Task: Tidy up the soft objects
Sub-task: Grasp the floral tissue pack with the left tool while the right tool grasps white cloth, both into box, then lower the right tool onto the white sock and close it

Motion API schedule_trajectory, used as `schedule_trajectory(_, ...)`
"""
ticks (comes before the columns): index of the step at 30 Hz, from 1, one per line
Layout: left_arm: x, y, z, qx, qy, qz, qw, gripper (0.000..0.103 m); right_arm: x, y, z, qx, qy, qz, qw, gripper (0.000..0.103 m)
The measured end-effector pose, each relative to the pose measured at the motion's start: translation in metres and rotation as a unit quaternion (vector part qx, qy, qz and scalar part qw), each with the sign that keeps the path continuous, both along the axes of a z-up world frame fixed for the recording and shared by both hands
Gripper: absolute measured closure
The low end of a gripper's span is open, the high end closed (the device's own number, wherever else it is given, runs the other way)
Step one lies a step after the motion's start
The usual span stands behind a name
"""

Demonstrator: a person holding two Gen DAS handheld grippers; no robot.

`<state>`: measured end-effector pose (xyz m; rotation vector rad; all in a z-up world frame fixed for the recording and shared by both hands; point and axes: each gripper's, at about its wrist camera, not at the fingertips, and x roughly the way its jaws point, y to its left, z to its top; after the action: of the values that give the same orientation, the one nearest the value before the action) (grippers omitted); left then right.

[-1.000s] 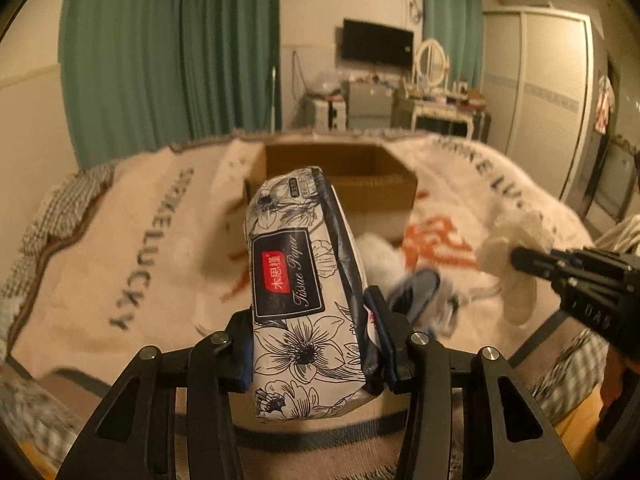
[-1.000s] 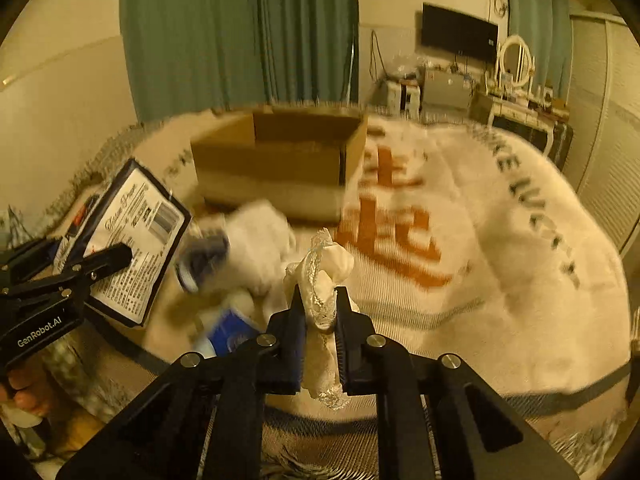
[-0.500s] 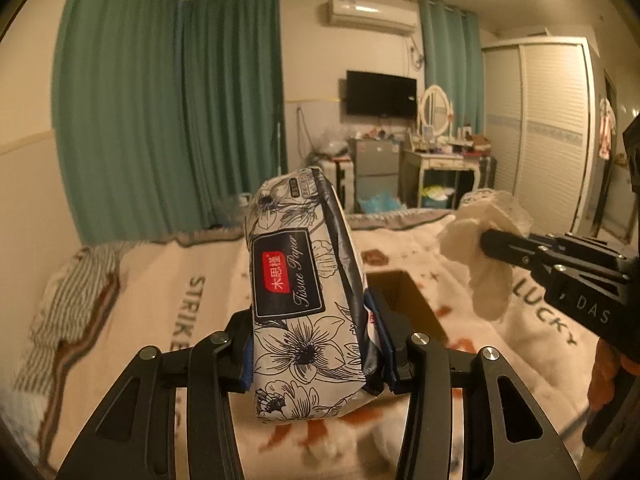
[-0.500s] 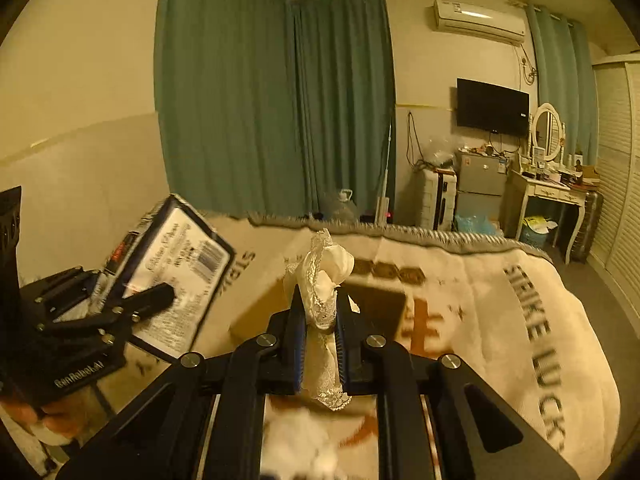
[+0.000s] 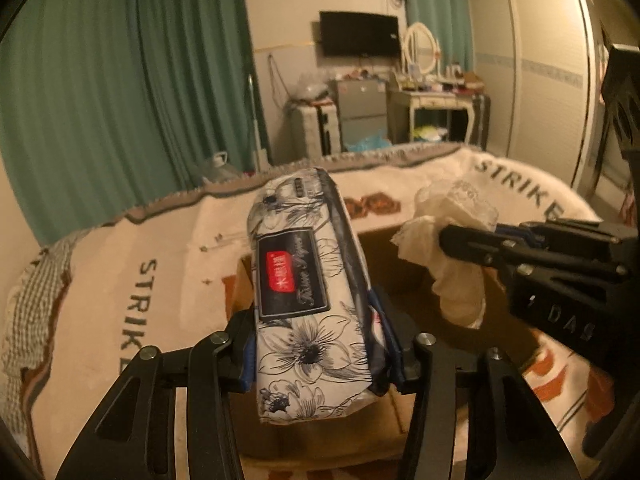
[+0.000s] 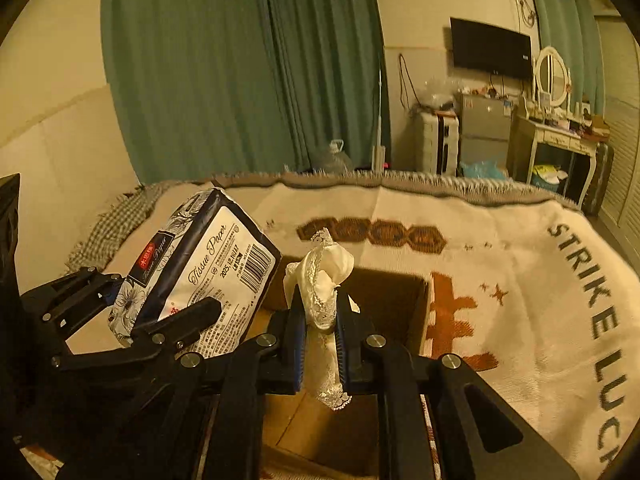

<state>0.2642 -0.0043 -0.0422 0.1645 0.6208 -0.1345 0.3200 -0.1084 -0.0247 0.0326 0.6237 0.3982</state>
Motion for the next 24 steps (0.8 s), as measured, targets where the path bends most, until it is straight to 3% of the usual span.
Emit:
schedule_trajectory(2, 0.004, 0.002, -0.009, 0.010, 0.010, 0.006, 0.9999, 0.047, 0.008, -0.003, -0.012, 0.005, 0.013, -0.007, 1.000, 0.090)
schedule_trajectory(3, 0.011, 0.004, -0.009, 0.013, 0.013, 0.013, 0.9998, 0.036, 0.011, -0.004, -0.017, 0.007, 0.018, -0.009, 1.000, 0.086)
schedule_trajectory(4, 0.011, 0.007, -0.009, 0.009, 0.012, 0.016, 0.9998, 0.028, 0.012, -0.005, -0.020, 0.006, 0.021, -0.010, 1.000, 0.077)
schedule_trajectory(5, 0.009, 0.010, -0.009, 0.002, 0.007, 0.016, 0.9998, 0.025, 0.012, -0.007, -0.022, 0.004, 0.021, -0.015, 1.000, 0.070)
schedule_trajectory(6, 0.008, 0.013, -0.007, -0.005, 0.004, 0.017, 0.9998, 0.024, 0.011, -0.008, -0.022, 0.002, 0.019, -0.021, 1.000, 0.055)
schedule_trajectory(7, 0.005, 0.016, -0.004, -0.010, 0.002, 0.019, 0.9998, 0.023, 0.011, -0.009, -0.023, 0.001, 0.018, -0.025, 1.000, 0.046)
schedule_trajectory(11, -0.003, 0.025, 0.018, -0.009, -0.018, 0.021, 0.9996, 0.023, 0.001, -0.015, -0.010, 0.005, 0.009, -0.041, 0.999, 0.043)
schedule_trajectory(17, -0.046, 0.042, 0.069, -0.022, -0.067, 0.013, 0.9974, 0.023, -0.039, -0.020, 0.036, -0.016, -0.017, -0.060, 0.998, 0.027)
schedule_trajectory(19, -0.061, 0.047, 0.081, -0.021, -0.076, 0.012, 0.9968, 0.006, -0.058, -0.020, 0.051, -0.029, -0.026, -0.068, 0.997, 0.021)
schedule_trajectory(24, -0.099, 0.061, 0.085, -0.023, -0.080, 0.025, 0.9962, 0.006, -0.100, -0.018, 0.070, -0.051, -0.018, -0.070, 0.996, 0.012)
